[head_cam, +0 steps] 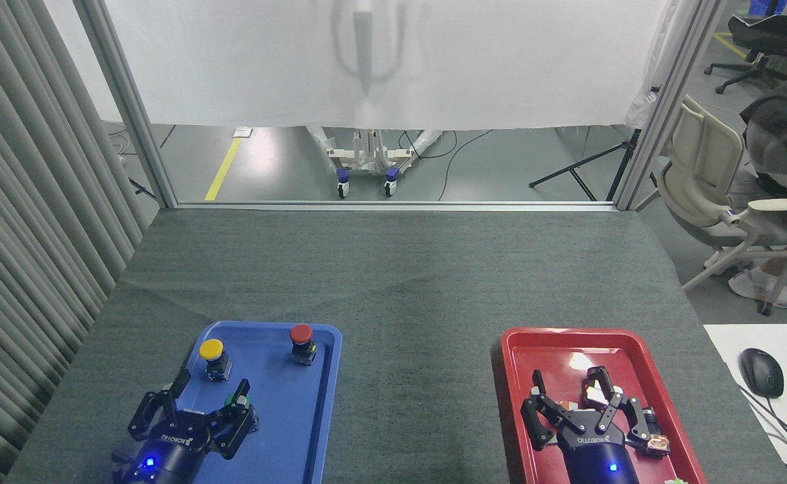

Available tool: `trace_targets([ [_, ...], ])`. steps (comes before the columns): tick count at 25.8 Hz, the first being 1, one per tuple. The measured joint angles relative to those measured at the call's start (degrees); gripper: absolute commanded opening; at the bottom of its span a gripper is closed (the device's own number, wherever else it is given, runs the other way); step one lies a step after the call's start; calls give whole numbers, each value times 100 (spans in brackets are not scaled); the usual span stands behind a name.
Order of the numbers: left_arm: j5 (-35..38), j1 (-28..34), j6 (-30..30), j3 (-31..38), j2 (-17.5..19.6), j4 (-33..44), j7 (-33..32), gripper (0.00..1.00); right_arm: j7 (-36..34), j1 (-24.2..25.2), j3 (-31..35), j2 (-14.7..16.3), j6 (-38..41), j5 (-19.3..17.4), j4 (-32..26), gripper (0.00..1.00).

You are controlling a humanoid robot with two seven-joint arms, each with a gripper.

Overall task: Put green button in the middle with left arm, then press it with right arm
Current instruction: 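Reach the left hand toward the green button on the blue tray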

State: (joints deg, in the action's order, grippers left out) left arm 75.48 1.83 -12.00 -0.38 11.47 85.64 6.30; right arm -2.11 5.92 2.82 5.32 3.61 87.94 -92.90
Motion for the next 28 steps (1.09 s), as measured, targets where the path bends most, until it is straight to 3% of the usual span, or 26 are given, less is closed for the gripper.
trace_targets([
  [28,-4,-41,295,63,-15,-72,249,100,34,195,-48,-76,135,-8,-126,100],
])
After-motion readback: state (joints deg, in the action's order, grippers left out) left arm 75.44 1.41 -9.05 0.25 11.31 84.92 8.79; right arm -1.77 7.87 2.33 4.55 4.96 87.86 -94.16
